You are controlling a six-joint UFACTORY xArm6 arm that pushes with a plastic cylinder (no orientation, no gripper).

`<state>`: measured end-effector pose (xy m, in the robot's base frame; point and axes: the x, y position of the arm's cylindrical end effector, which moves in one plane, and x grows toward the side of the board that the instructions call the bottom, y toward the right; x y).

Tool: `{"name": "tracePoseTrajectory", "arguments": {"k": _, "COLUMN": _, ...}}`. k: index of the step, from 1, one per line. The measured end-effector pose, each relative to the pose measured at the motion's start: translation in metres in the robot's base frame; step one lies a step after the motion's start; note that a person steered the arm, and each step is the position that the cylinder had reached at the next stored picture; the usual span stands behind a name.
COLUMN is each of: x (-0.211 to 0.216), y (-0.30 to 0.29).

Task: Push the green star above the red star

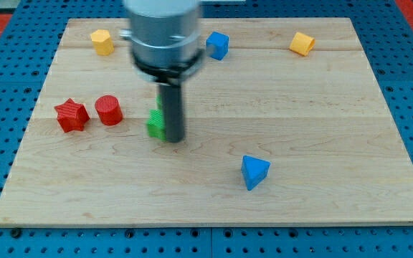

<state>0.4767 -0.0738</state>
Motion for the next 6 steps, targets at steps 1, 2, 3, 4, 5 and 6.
{"name": "tracePoseTrajectory", "arguments": {"k": 1, "x": -0.007, "y": -0.055}}
{"name": "tracePoseTrajectory", "arguments": {"k": 2, "x": -0.041, "y": -0.048}}
{"name": "tracePoseTrajectory", "arguments": {"k": 3, "x": -0.061, "y": -0.017}}
{"name": "tracePoseTrajectory", "arguments": {"k": 4, "x": -0.083, "y": 0.032}}
{"name": "tracePoseTrajectory", "arguments": {"k": 5, "x": -0.079, "y": -0.040}}
{"name": "tracePoseTrajectory", "arguments": {"k": 6, "x": -0.086, "y": -0.052}}
